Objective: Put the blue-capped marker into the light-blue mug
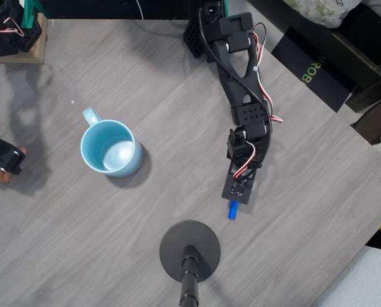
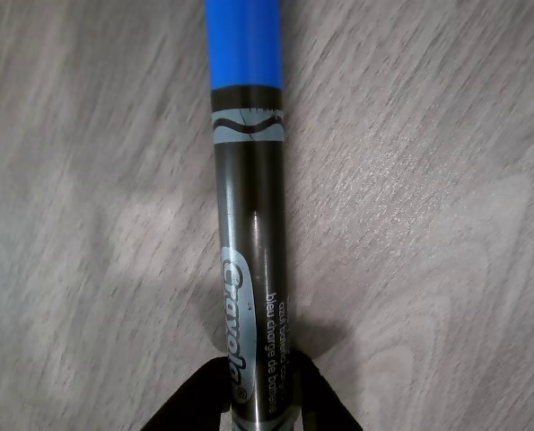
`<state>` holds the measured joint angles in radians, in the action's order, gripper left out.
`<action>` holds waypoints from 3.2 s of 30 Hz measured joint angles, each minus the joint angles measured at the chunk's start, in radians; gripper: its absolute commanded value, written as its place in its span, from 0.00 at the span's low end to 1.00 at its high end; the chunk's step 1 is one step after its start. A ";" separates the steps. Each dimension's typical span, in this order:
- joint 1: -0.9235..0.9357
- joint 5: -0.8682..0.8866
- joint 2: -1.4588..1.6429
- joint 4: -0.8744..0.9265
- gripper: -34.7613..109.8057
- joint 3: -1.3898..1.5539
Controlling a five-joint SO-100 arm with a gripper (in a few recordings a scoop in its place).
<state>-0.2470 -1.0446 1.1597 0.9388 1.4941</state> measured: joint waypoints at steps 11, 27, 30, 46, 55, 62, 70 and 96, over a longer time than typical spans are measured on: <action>0.006 0.005 0.255 0.160 0.24 0.003; 0.225 -0.077 0.833 0.258 0.24 0.003; 0.337 -0.138 0.925 0.222 0.24 0.009; 0.729 -0.460 1.453 -0.549 0.24 0.811; 0.839 -0.526 1.270 -0.940 0.24 0.986; 0.904 -0.555 1.121 -1.218 0.24 1.035; 0.942 -0.568 0.715 -1.631 0.24 1.035; 0.946 -0.568 0.472 -1.908 0.44 1.042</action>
<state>0.6995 -1.6122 1.6322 -0.9695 2.5357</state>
